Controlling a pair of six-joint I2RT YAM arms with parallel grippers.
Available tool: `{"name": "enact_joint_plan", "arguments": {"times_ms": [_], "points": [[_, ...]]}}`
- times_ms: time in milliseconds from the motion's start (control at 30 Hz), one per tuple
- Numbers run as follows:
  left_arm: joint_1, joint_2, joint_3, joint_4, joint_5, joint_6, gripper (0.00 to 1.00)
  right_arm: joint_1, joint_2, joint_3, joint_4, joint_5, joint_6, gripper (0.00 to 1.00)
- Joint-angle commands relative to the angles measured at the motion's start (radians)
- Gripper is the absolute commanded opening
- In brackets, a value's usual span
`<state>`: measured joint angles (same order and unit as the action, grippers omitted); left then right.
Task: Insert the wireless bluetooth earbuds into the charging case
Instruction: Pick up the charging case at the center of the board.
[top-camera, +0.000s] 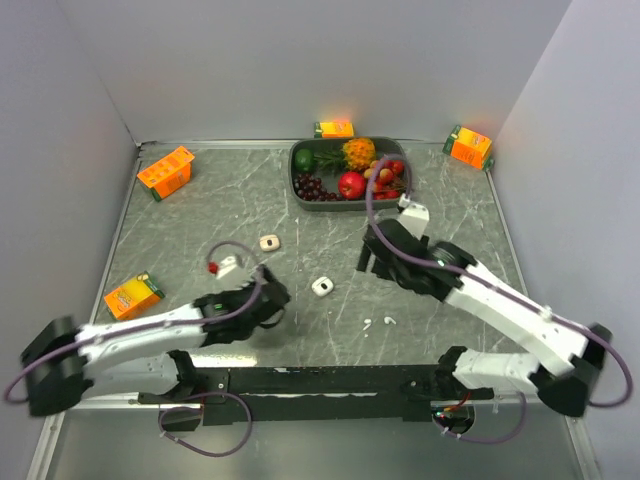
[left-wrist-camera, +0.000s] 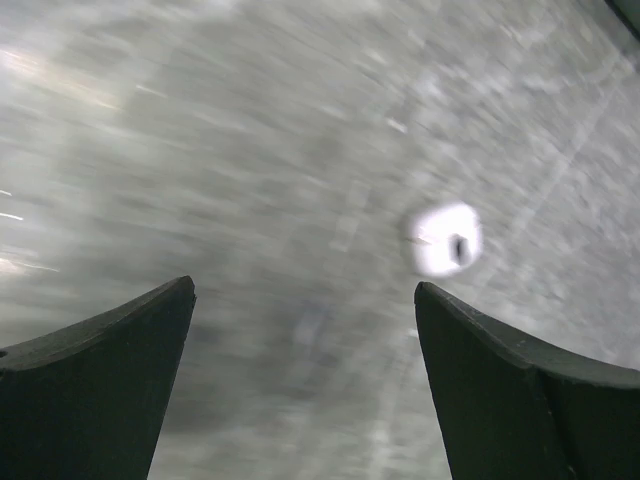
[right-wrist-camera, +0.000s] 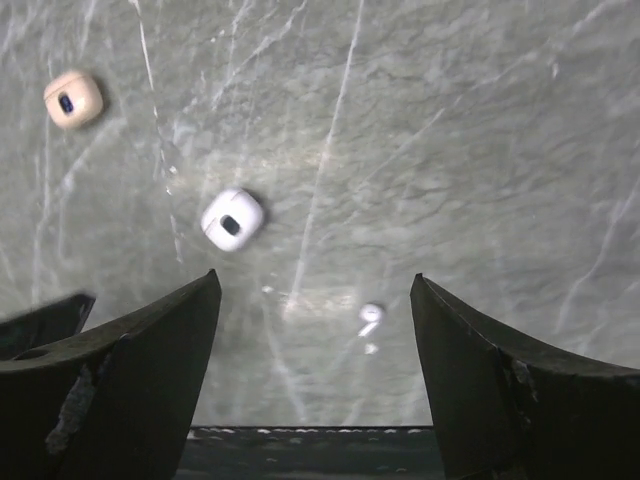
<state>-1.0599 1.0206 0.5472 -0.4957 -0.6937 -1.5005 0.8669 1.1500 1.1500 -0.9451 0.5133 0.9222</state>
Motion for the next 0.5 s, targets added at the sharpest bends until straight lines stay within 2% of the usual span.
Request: {"name": "enact_joint_plan", "arguments": {"times_ms": [0,67,233,467], "points": [[-0.130,0.308,0.225,0.059,-0.039,-0.212,0.96,-0.017,-0.208,-0.134,0.186,-0.025,-0.261,0.84],[-0.164,0.399,0.334,0.023,-0.049,-0.288,0.97,-0.026,-0.284,-0.177,0.225,-0.053,-0.301,0.83],[-0.152,0.562,0.457,0.072,-0.044,-0.311,0.96,-0.032,-0.351,-0.168,0.194,-0.078,-0.335,0.83],[-0.074,0.734,0.569,0.036,0.075,-0.206,0.96,-0.035,-0.424,-0.151,0.198,-0.120,-0.381,0.83]]}}
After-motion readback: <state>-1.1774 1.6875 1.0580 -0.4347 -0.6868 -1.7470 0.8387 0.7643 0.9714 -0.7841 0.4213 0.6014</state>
